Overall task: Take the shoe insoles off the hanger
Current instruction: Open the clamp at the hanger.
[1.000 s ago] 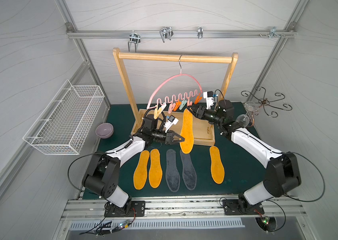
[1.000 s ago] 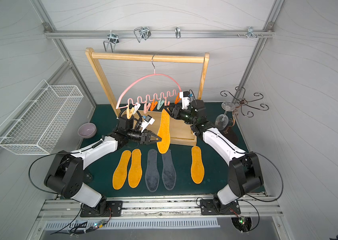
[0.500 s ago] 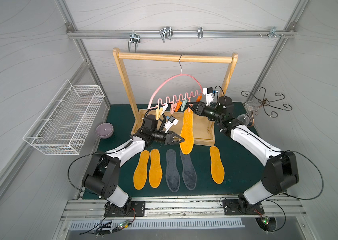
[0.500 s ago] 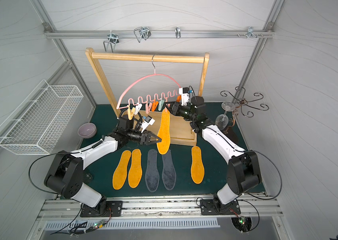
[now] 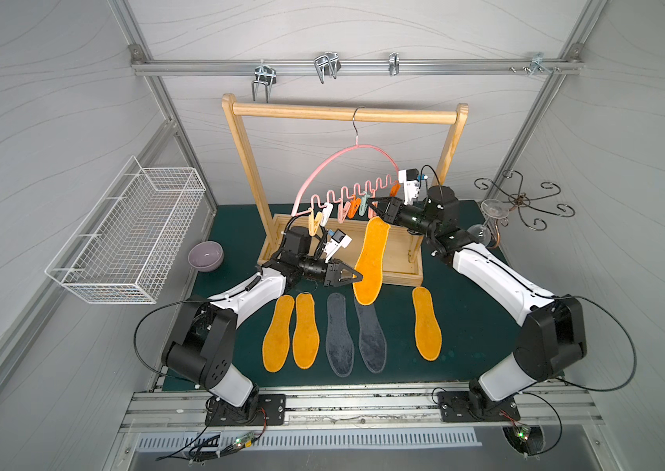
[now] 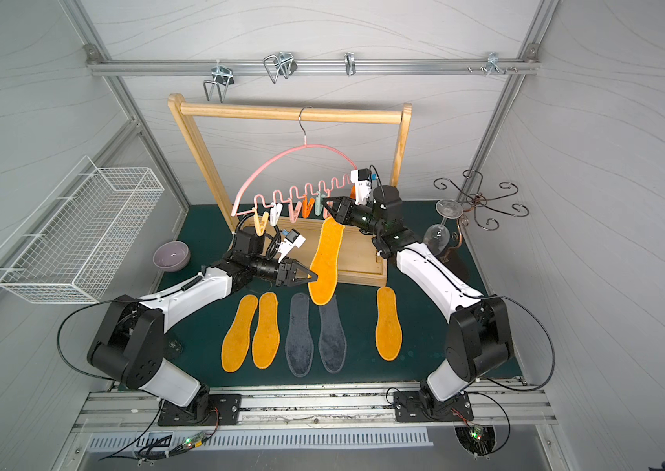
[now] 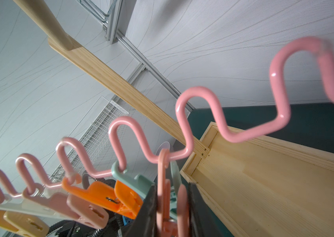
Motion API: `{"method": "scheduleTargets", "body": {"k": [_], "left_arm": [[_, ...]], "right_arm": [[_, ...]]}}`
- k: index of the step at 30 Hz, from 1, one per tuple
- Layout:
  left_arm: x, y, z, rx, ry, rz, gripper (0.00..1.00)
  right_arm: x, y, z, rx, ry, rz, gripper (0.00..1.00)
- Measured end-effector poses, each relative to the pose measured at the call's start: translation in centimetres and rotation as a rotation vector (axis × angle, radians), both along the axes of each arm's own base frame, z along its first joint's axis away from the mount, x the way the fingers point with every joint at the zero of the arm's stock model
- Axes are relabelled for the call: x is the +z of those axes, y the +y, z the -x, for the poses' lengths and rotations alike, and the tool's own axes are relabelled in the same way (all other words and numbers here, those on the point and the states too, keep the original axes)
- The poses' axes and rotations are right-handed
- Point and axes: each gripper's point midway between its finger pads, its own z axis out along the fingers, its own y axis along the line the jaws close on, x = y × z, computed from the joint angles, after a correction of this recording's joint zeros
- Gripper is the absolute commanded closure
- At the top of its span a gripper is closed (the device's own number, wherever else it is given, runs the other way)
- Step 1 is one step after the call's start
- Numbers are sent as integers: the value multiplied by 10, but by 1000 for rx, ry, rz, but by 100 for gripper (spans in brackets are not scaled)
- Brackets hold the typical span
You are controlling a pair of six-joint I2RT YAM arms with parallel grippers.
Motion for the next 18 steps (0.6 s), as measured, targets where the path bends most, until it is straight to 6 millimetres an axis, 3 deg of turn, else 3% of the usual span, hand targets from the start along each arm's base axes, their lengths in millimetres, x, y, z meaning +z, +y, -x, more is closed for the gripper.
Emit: {"method": "scheduleTargets", "body": {"k": [5,11,18], "left_arm": [[-10,0,-1,3,7,-17,100],[-20,1,0,1,21,-30,100],[-22,1,0,5,15,-33,100]], "right_arm": [[-1,-1,-1,-9,1,4,68],[-6,-2,-2,-14,16,15,62],[-30,-7,7,-18,60,40,57]]}}
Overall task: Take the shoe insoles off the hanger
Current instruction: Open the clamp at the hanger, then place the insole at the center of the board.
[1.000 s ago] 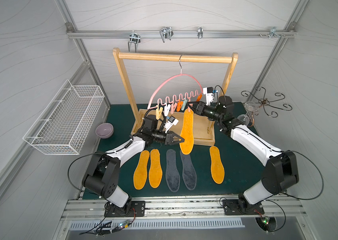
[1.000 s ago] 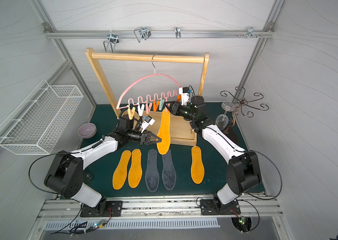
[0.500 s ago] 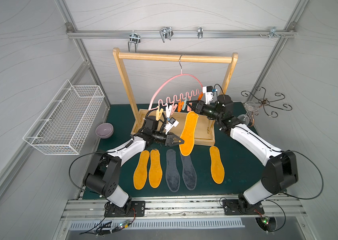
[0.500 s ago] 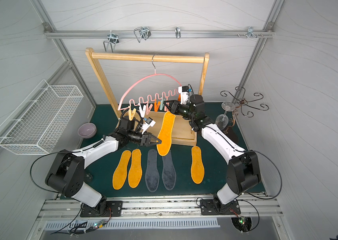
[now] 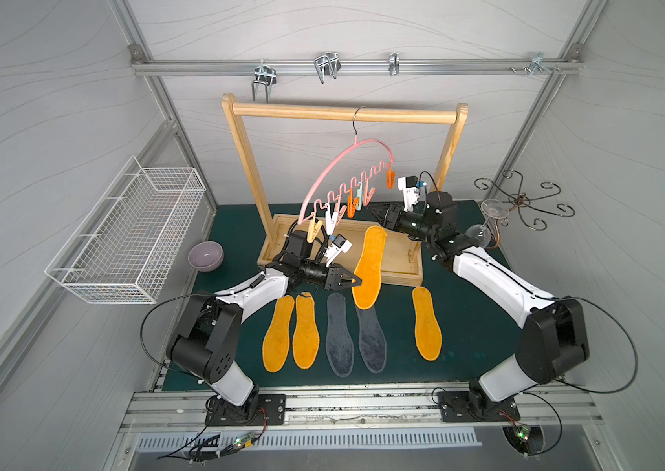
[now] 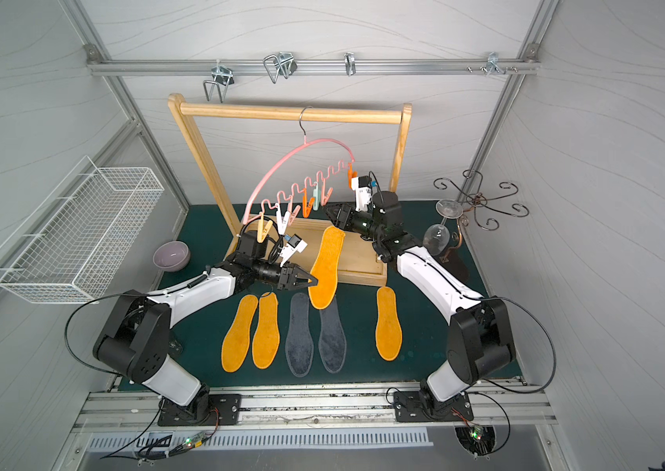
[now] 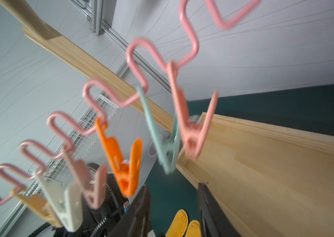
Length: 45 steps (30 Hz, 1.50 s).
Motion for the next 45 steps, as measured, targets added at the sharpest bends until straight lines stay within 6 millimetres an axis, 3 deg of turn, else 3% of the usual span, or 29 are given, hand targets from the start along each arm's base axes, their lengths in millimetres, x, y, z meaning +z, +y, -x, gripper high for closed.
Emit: {"method": "scheduleTargets", "body": {"k": [4,17,23,29,39,45], "left_arm": [[-3,1,1,3,8,-5,100],[-3,0,1,4,4,-2,100],[-7,0,3,2,11,-2,100],[-8,-2,6,-4,12,1,100],[-6,-5,7,-14,2,10,100],[-5,-5,8,-17,6,12,100]], "right_arm": [[-12,-9,14,-11,22,14,54],[-19,-42,68,-37,27,30,48],[-54,-54,95,-45,75,74,48],[-86,-42,126,15,88,131,46],[-112,-37,121,-7,153,98,46],[-112,-28,116,10,166,55,51]]}}
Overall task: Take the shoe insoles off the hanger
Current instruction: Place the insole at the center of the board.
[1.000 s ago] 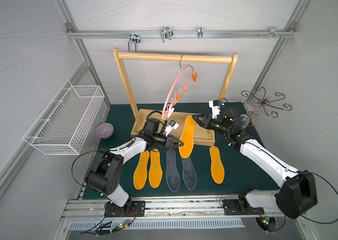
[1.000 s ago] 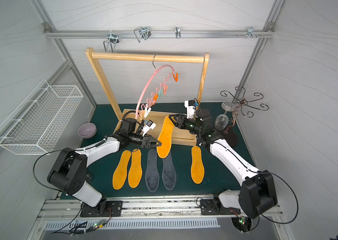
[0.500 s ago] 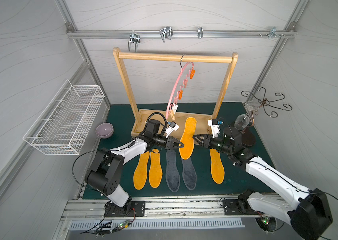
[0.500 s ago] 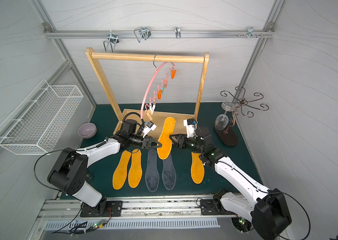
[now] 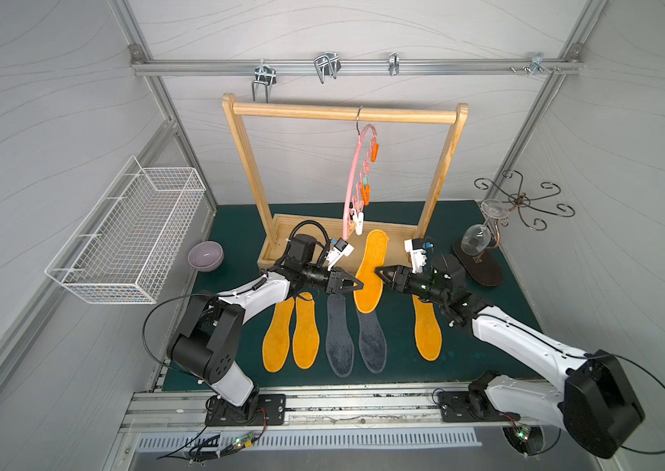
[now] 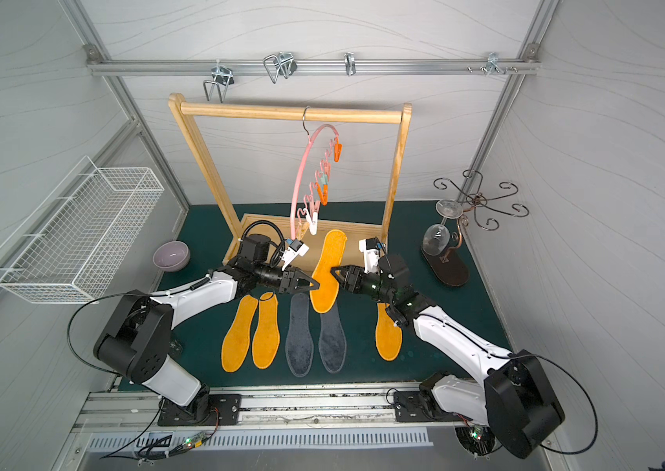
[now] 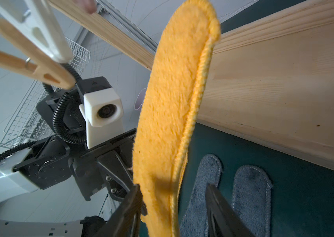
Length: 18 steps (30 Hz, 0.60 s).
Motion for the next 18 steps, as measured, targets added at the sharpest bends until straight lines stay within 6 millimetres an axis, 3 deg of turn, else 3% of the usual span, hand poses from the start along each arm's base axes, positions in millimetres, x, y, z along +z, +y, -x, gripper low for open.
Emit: {"method": "scheduleTargets", "body": {"k": [8,18], "left_arm": [[1,-1,2,-7,5,3,100],[-1,0,3,-11,3,-1,100]], "right_arm": [[5,11,-3,32,3,-61,62],[14,15,0,56,-25,-113,86]]}}
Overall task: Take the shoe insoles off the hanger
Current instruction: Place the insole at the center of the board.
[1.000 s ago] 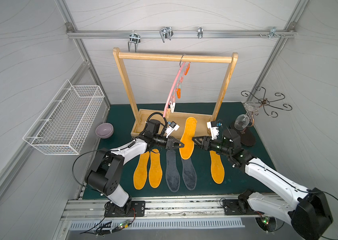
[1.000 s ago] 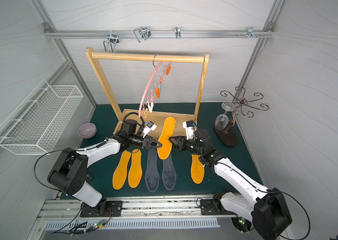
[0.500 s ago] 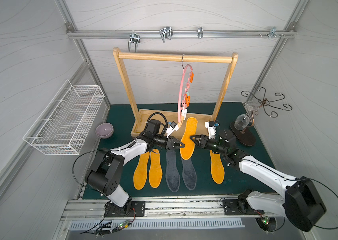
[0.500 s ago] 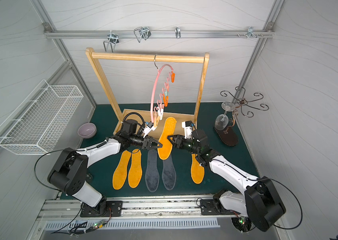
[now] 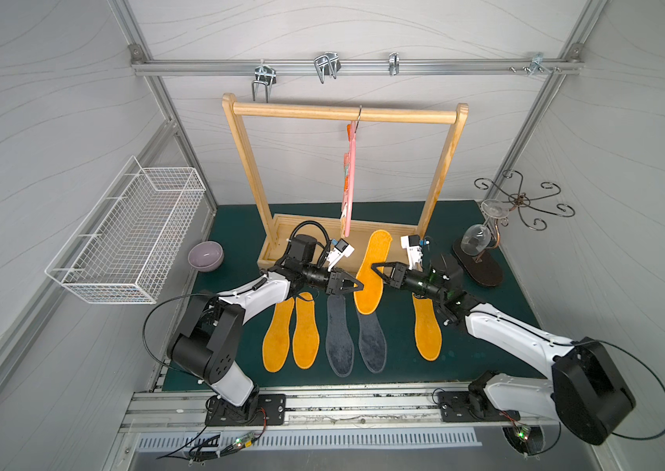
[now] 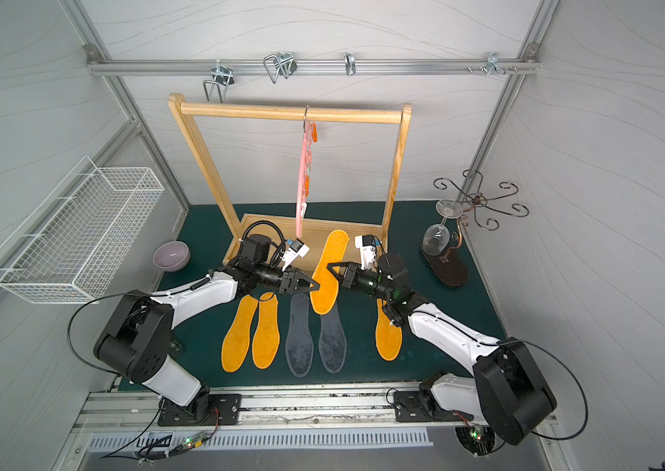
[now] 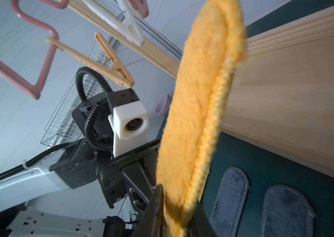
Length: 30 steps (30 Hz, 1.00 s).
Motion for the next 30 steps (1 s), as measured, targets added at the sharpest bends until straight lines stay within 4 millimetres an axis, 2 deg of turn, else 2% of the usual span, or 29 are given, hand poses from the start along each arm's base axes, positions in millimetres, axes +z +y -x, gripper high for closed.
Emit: {"method": "scheduleTargets", "body": {"k": [4,6,8,11,18,22,30], "left_arm": [[-2,0,0,0,7,-4,100],[-3,0,0,-1,7,-5,100],[-3,0,0,-1,5,-5,97],[-4,1,1,-3,9,-11,86],[-14,5,-1,20,-1,-50,68],[-19,8,-7,47,-13,-74,64],[-30,14,-15,93,-42,-129,59]], "right_arm": [[1,1,1,8,-9,-5,98],[1,1,2,10,-9,-5,100],[0,1,2,11,-8,-1,100],[-6,-1,2,5,-2,29,100],[-25,-17,16,7,38,205,100],[-34,-28,31,30,48,286,99],[-68,-49,58,68,151,425,98]]}}
